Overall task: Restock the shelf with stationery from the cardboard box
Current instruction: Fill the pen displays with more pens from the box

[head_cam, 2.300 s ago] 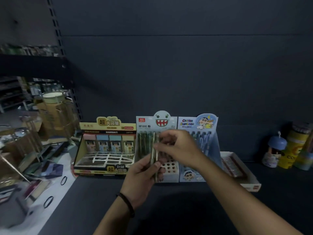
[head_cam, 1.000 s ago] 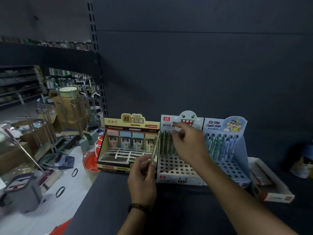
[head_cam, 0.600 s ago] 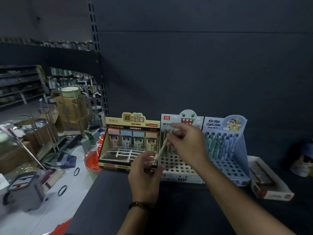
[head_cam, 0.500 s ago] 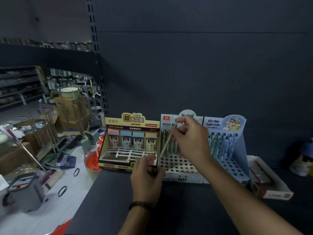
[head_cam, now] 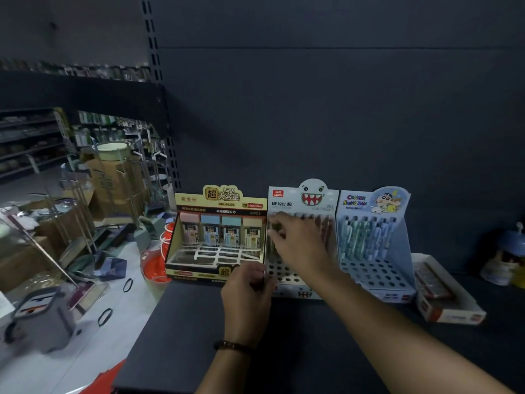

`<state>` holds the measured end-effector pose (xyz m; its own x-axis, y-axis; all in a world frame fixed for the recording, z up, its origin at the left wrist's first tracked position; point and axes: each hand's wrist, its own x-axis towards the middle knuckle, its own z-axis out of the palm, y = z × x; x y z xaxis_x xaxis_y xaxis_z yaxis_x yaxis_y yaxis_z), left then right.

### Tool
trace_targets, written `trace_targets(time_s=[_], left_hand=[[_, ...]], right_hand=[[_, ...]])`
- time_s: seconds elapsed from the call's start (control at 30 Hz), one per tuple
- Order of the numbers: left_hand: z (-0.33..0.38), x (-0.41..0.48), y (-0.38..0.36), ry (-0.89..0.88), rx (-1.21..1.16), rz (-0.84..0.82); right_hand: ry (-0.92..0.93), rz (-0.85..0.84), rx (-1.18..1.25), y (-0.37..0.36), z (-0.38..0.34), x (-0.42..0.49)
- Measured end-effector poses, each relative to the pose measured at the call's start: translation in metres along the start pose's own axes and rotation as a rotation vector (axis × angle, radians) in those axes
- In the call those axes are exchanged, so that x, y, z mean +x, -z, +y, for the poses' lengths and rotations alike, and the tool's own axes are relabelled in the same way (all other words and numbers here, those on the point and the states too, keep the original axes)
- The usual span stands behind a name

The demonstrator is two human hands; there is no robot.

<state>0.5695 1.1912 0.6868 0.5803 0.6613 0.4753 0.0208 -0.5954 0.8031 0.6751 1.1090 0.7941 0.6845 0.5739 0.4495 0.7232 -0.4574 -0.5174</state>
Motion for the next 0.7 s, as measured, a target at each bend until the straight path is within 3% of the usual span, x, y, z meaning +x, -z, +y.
trace_targets(time_s=[0.17,0.33,0.4,0.53,0.7], left_hand=[[0.006,-0.002,0.005,-0.02,-0.013,0.027],[0.058,-0.026,0.005,-0.21,0.035,-0.038],[0.091,-0.048,-0.005,-0.287,-0.018,-0.189],[0.134,-0.108,-0.052,-0.476,-0.037,-0.665],[0.179,-0.23,-0.112,-0.735,0.022,-1.08]], right_hand=[[-0.011,0.009,0.026,0.021,0.005,-0.017],[-0.085,0.035,0.011,0.07,0.024,-0.075],[-0.129,0.072,-0.027,0.094,0.041,-0.11],[-0.343,0.254,-0.138,0.141,0.08,-0.218],[-0.85,0.289,-0.309,0.187,0.111,-0.408]])
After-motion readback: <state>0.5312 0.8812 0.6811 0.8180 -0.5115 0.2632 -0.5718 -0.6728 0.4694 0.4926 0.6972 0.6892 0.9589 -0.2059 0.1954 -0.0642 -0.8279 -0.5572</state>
